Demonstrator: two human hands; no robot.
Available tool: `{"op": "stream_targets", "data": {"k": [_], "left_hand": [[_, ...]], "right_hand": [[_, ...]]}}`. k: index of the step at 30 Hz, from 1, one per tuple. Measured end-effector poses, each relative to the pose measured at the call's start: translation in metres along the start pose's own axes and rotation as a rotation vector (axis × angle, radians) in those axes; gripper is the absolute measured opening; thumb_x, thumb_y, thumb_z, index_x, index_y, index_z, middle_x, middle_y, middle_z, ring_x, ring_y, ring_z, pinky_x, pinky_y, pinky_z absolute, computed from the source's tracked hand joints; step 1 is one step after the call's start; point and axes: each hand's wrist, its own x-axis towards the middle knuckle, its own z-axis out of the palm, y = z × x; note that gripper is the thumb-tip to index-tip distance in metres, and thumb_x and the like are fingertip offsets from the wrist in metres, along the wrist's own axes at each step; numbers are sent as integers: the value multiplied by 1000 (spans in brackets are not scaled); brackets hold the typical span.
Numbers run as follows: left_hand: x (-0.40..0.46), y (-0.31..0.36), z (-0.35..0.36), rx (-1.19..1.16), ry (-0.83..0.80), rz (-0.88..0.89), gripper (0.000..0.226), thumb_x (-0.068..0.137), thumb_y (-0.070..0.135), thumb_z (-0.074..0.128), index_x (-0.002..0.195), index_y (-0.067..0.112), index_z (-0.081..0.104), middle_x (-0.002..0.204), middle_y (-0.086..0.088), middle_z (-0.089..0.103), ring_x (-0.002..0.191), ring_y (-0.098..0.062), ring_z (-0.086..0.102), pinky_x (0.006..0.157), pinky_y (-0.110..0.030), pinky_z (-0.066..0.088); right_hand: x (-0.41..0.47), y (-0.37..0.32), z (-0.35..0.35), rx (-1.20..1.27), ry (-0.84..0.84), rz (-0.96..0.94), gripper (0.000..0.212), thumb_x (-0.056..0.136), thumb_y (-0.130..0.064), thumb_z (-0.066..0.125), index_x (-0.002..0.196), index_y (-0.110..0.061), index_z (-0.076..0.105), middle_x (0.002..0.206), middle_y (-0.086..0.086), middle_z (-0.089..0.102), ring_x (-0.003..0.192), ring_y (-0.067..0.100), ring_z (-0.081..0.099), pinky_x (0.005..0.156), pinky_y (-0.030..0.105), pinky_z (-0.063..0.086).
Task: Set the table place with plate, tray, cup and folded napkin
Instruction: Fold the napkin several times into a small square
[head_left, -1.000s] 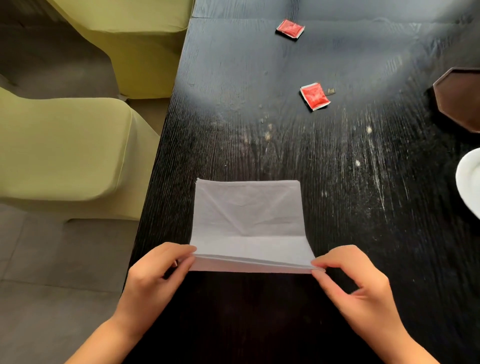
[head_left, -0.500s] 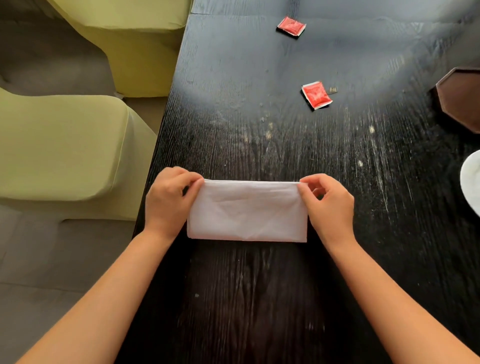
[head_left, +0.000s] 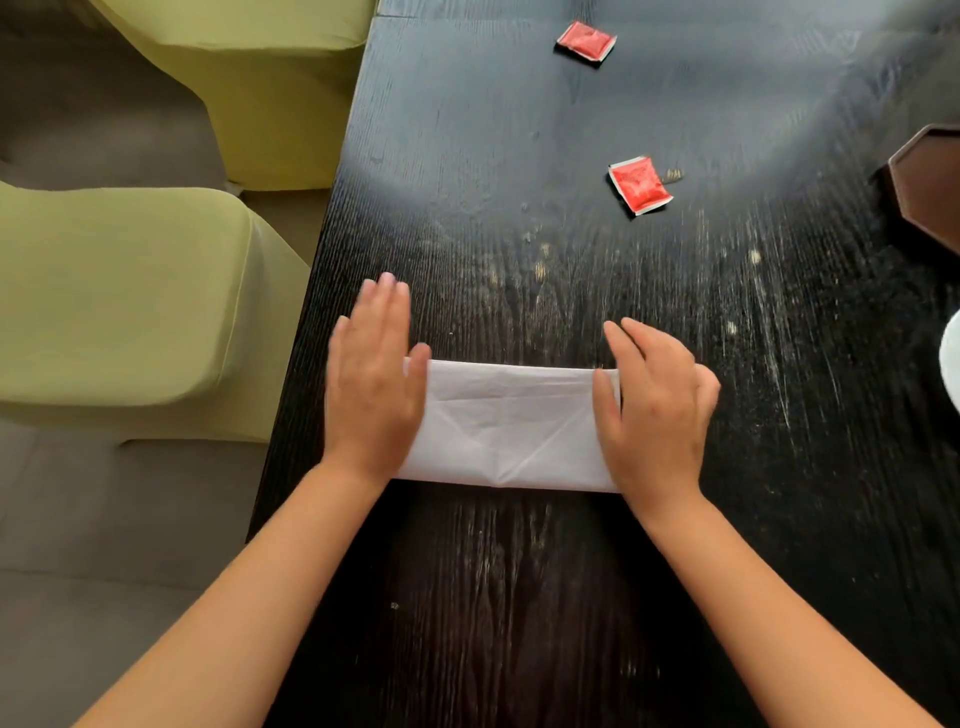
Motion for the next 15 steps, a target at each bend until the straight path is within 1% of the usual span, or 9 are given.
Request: {"op": "stream_targets", "data": {"k": [1, 2, 4, 6, 8, 12, 14, 15], "left_hand": [[-7, 8, 2, 45, -29, 88, 51, 96, 24, 34, 144, 7, 30, 153, -7, 25, 143, -23, 20, 115, -43, 16], [-16, 16, 6, 83, -79, 171, 52, 95, 27, 32, 144, 9, 29, 153, -6, 22, 143, -23, 19, 114, -44, 14], [-33, 27, 18, 141, -221, 253, 54, 94, 30, 29, 144, 13, 28, 152, -6, 22, 141, -25, 19, 113, -48, 15], [-43, 30, 29, 206, -325, 248, 54, 93, 32, 26, 144, 15, 28, 153, -6, 24, 141, -26, 21, 114, -51, 21], [-45, 26, 35, 255, -371, 240, 54, 93, 35, 24, 145, 17, 28, 153, -5, 26, 141, -25, 22, 111, -54, 21], [-42, 15, 35, 290, -413, 279, 59, 91, 45, 27, 145, 21, 26, 153, -5, 25, 141, -24, 22, 112, -52, 21], [-42, 5, 30, 316, -414, 262, 64, 88, 50, 29, 145, 21, 28, 154, -6, 25, 141, -24, 23, 114, -52, 19], [-43, -2, 27, 333, -404, 243, 65, 87, 51, 29, 145, 21, 28, 154, -6, 25, 141, -23, 22, 113, -51, 17]], "right_hand": [[-7, -6, 0, -32, -8, -70, 43, 90, -20, 47, 132, -14, 48, 139, 8, 50, 132, 26, 42, 103, 46, 24], [-14, -13, 3, -65, -52, -135, 46, 91, -22, 43, 136, -13, 43, 145, 9, 43, 138, 25, 34, 108, 48, 19], [-27, -24, 11, -119, -197, -223, 51, 92, -27, 35, 141, -11, 36, 151, 9, 34, 141, 25, 24, 113, 51, 14], [-35, -30, 20, -172, -323, -251, 55, 92, -32, 29, 142, -9, 33, 151, 9, 31, 141, 25, 24, 115, 50, 15], [-37, -31, 27, -202, -394, -246, 57, 93, -35, 25, 142, -8, 31, 152, 8, 30, 141, 24, 24, 112, 49, 14], [-34, -23, 30, -233, -424, -262, 61, 90, -40, 25, 142, -8, 33, 151, 7, 31, 140, 21, 26, 114, 48, 16], [-32, -16, 28, -224, -434, -269, 66, 89, -46, 25, 143, -9, 28, 153, 7, 26, 141, 20, 19, 117, 47, 10], [-31, -11, 27, -221, -436, -267, 68, 88, -48, 26, 144, -9, 26, 153, 6, 22, 141, 20, 16, 116, 46, 7]]}}
